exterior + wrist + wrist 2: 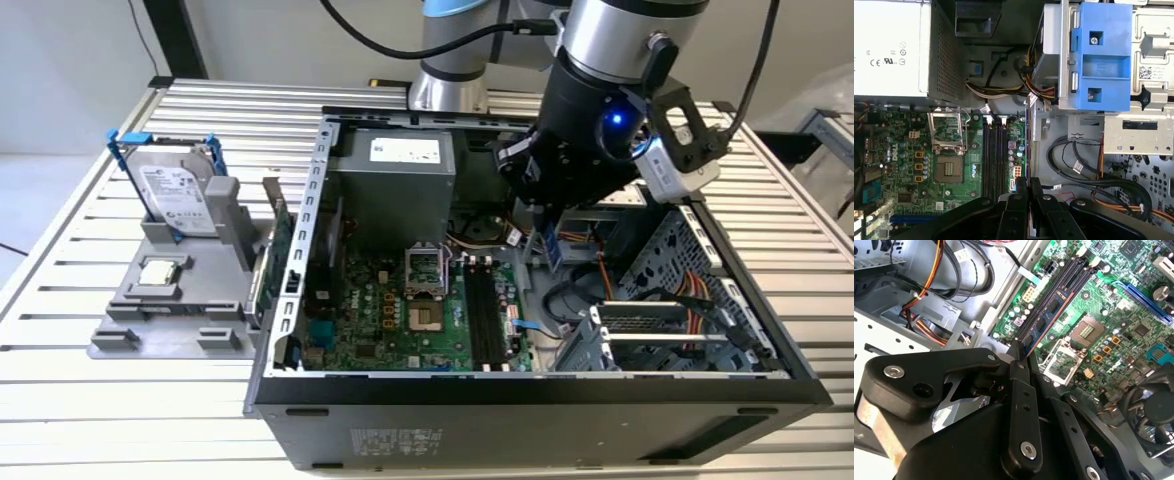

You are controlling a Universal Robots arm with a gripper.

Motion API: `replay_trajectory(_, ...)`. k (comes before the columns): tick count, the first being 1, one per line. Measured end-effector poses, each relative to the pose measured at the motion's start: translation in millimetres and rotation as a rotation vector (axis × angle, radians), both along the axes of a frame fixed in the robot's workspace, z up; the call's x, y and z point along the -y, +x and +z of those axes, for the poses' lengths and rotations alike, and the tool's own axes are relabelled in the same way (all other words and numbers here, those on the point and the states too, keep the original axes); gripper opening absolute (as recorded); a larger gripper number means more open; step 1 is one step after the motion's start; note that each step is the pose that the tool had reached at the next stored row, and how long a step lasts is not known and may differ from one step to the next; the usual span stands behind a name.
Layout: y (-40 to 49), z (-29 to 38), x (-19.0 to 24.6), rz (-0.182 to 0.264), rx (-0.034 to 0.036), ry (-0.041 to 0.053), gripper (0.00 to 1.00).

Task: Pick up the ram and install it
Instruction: 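Insert the ram into the slot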

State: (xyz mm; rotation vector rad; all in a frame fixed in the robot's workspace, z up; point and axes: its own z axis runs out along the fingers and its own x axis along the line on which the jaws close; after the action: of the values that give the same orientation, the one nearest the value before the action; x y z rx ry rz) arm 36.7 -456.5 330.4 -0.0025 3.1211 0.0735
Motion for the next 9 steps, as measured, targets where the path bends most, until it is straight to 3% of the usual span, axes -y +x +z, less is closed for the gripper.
replay_trajectory(9, -1.0, -1.0, 0.9, 0.000, -0.0003, 0.0002, 0.00)
